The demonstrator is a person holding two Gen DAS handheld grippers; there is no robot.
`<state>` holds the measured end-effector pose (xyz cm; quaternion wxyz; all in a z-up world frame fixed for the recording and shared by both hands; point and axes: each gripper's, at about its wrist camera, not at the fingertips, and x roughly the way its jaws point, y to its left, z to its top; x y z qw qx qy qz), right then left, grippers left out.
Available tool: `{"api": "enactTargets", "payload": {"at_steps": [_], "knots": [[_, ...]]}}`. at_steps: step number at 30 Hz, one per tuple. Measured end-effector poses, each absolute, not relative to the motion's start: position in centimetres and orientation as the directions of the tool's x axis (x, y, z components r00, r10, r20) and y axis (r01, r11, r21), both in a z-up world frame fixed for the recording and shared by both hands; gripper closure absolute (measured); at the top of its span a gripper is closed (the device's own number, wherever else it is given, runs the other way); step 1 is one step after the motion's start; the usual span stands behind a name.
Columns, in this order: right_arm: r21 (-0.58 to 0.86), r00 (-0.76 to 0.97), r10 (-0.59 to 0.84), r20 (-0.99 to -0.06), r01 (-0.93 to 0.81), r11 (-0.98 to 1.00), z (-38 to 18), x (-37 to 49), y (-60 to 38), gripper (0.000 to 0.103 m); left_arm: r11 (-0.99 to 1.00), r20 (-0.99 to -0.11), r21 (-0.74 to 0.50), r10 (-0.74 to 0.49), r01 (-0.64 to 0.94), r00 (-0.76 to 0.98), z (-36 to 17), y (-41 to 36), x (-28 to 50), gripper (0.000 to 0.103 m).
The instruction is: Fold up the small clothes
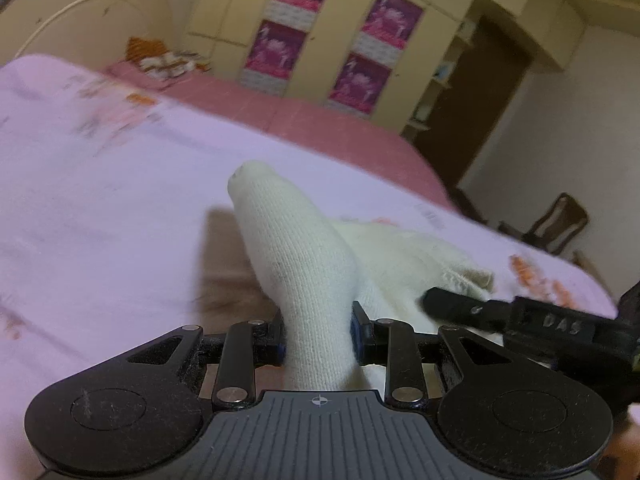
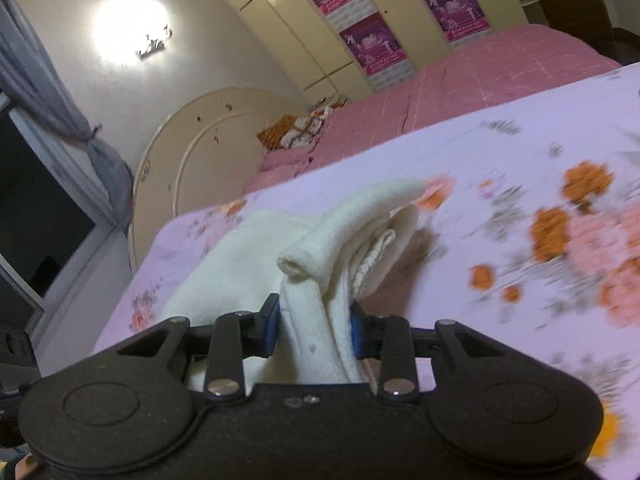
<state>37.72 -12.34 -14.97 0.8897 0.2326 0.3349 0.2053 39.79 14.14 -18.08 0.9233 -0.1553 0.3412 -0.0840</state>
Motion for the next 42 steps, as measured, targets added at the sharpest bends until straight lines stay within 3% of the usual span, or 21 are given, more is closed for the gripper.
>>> {"api": "enactTargets", "payload": {"at_steps": [2, 4, 11, 18, 23, 25, 33, 42], "knots": [[0.536, 0.679, 0.514, -0.525, -0.206, 0.819, -16.0, 38.2, -11.2, 0.072, 0.943, -0.661, -0.333, -0.238, 0.006, 0.712, -20.7, 15.7, 40.2, 0.070], [0.532, 0.656, 0.502, -0.564, -0.176, 0.828, -17.8, 38.3, -10.7, 0.071, 0.935, -0.670, -0.354, -0.246, -0.009, 0.701, -22.6, 16.7, 39.6, 0.058], [0.525, 0.640, 0.459, -0.616, -0.101, 0.845, -18.7, 37.4, -12.1, 0.066, 0.939, -0.652, -0.344, -0.239, -0.001, 0.720, -20.4, 16.9, 39.0, 0.058], [0.412, 0.707, 0.396, -0.586, -0.160, 0.897, -15.3, 38.4, -9.9, 0.067, 0.945, -0.624, -0.327, -0.190, -0.032, 0.758, -19.1, 16.8, 40.9, 0.056], [0.407, 0.680, 0.369, -0.634, -0.113, 0.907, -16.8, 40.6, -9.2, 0.066, 0.953, -0.662, -0.296, -0.155, -0.066, 0.733, -20.4, 16.5, 43.5, 0.055], [0.334, 0.676, 0.324, -0.662, -0.120, 0.935, -17.4, 40.9, -8.6, 0.071, 0.952, -0.669, -0.298, -0.156, -0.070, 0.727, -20.9, 16.3, 44.0, 0.051], [0.261, 0.663, 0.281, -0.694, -0.132, 0.956, -18.0, 42.5, -7.2, 0.067, 0.963, -0.685, -0.259, -0.126, -0.078, 0.717, -20.4, 15.4, 44.2, 0.049], [0.249, 0.722, 0.286, -0.630, -0.161, 0.955, -14.5, 37.2, -7.0, 0.067, 0.982, -0.687, -0.183, -0.104, -0.034, 0.720, -18.5, 14.4, 40.3, 0.049]]}}
